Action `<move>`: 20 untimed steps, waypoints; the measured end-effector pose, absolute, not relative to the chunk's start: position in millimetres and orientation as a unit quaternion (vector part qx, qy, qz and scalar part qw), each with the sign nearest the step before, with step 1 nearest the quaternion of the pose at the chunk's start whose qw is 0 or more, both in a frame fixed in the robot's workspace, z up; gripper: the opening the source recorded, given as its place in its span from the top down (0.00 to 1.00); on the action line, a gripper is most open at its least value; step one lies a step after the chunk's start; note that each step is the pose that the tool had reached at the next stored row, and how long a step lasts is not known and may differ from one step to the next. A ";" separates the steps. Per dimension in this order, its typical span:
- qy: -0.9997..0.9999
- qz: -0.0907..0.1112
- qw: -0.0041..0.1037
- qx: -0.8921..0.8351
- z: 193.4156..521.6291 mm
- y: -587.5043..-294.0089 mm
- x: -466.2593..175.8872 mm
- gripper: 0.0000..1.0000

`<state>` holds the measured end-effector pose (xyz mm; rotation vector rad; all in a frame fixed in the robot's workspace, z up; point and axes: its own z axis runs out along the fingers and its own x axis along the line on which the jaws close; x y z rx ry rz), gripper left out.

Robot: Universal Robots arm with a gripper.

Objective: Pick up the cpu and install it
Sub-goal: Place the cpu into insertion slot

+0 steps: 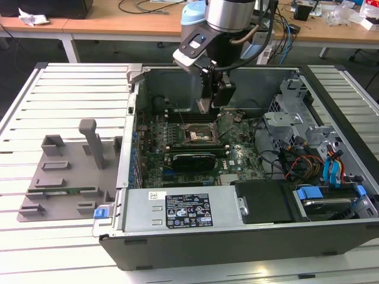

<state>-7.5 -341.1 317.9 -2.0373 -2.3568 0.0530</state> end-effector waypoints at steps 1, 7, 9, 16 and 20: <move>-0.755 0.017 0.013 -0.656 317.9 -341.1 -7.5 0.45; -0.742 0.017 0.013 -0.670 317.9 -341.1 -7.5 0.45; -0.738 0.017 0.013 -0.675 317.9 -341.1 -7.5 0.45; -0.723 0.016 0.014 -0.690 317.9 -341.1 -7.5 0.45; -0.713 0.016 0.014 -0.701 317.9 -341.1 -7.5 0.45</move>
